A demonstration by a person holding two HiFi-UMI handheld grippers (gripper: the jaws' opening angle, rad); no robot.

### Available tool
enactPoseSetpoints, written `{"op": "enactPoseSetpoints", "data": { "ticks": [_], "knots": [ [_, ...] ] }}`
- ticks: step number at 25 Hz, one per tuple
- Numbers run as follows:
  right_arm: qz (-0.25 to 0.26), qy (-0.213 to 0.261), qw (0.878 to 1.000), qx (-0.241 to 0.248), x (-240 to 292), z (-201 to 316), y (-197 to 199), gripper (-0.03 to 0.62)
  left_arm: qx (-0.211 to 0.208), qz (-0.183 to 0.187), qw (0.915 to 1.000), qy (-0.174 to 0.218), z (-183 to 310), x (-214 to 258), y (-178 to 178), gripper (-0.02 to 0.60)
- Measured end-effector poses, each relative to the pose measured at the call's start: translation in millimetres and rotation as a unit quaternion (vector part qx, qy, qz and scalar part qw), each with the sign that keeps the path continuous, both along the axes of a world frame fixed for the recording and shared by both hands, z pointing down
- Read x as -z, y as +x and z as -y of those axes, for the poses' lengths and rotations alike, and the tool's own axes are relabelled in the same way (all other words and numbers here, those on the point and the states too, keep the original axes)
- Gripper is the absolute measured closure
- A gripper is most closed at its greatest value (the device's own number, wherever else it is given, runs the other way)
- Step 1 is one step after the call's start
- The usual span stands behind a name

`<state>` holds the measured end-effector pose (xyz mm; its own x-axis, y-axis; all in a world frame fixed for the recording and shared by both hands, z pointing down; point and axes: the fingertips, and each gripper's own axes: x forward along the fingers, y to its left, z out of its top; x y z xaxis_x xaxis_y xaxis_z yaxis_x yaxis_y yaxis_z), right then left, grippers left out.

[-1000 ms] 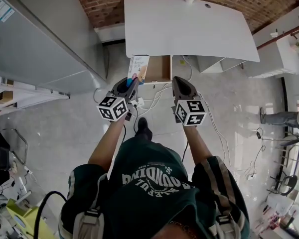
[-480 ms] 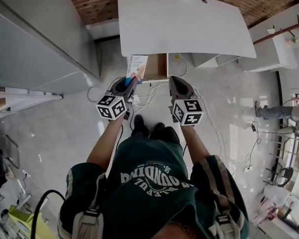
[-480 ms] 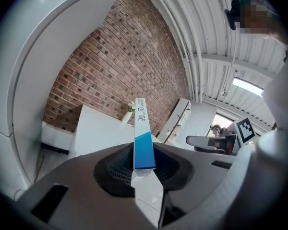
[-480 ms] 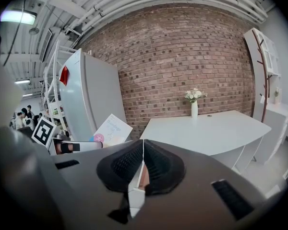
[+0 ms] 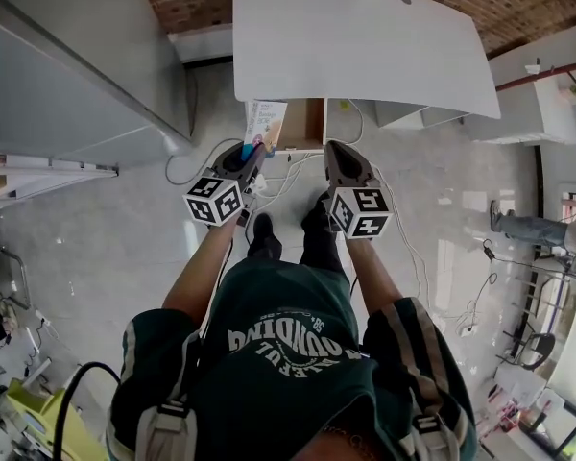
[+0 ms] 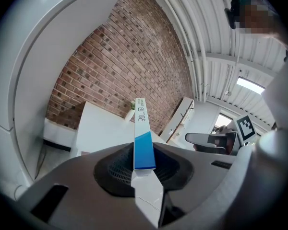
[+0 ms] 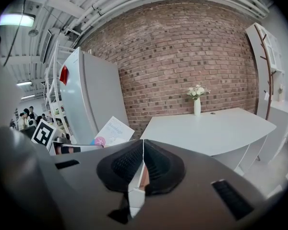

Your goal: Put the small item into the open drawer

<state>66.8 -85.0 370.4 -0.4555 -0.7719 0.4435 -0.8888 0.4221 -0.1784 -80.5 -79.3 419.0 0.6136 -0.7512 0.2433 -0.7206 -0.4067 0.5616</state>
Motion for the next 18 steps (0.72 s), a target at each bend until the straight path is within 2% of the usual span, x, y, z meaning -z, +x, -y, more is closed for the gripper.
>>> {"op": "enactPoseSetpoints", "data": {
  "ticks": [7,18],
  "knots": [
    [0.014,-0.012,1.000,0.022,-21.6,12.1,0.9,0.569,0.017,0.020,0.9996,-0.009,2.3,-10.3,4.2,0.491],
    [0.020,-0.038,0.996,0.077,-52.9,38.9,9.5,0.569,0.065,0.038,0.9961,-0.047,0.9,-43.0,16.6,0.491]
  ]
}}
